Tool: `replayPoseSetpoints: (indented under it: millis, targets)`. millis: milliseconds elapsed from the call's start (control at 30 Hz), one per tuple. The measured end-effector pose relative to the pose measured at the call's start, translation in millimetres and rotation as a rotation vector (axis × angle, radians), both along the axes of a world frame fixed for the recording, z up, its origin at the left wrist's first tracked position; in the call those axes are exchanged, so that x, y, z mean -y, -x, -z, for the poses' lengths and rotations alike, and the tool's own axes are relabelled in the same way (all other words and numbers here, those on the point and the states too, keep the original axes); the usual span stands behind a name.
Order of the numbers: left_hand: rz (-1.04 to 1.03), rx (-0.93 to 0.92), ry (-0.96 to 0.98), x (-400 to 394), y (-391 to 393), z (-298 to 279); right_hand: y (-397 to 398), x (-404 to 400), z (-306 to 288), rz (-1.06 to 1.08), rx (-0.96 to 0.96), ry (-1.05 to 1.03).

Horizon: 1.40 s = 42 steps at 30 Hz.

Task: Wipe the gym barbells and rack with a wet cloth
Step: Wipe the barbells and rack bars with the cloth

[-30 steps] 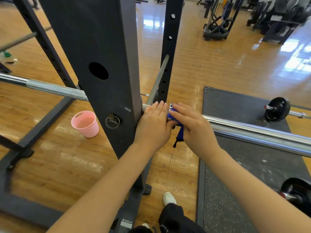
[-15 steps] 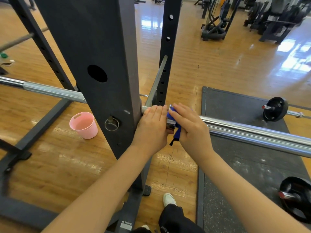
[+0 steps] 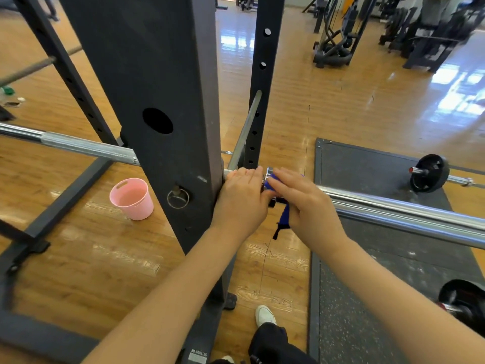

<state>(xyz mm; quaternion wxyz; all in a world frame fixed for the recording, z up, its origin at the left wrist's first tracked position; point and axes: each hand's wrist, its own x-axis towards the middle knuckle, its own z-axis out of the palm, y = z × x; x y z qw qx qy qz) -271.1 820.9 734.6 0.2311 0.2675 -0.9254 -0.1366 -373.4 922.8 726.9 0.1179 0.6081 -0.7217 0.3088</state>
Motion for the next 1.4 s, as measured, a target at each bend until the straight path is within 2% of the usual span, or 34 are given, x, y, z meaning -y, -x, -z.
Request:
replayPoseSetpoints:
  millis: [133,267,433,633,833,967,1100,1167,1267,1333,1400]
  targets:
    - [0.099,0.153,0.022,8,-2,6,4,0,-3,-0.020,-0.012,0.009]
    - [0.099,0.105,0.072,8,-2,6,10,16,-14,0.054,0.124,-0.057]
    - [0.017,-0.027,0.046,6,2,-5,1,-1,-1,0.050,0.074,-0.038]
    - [0.150,0.159,-0.007,10,0,-5,3,6,-9,0.067,0.114,-0.057]
    - [0.129,0.181,0.163,13,-4,9,-2,5,-2,0.080,0.129,-0.004]
    - [0.078,0.089,0.232,11,1,8,-7,-2,1,0.065,0.131,0.041]
    - [0.055,-0.027,0.228,13,7,3,-1,10,-15,0.121,0.282,0.006]
    - [0.091,-0.013,0.185,12,4,6,-2,14,-16,0.091,0.217,-0.018]
    - [0.101,0.112,-0.077,4,-6,10,-9,-2,-1,0.049,-0.015,-0.047]
    - [0.020,0.171,-0.022,-4,-14,21,-14,-14,10,0.033,-0.136,-0.049]
    - [-0.044,0.202,0.038,-9,-19,29,-15,-10,11,0.037,-0.166,-0.005]
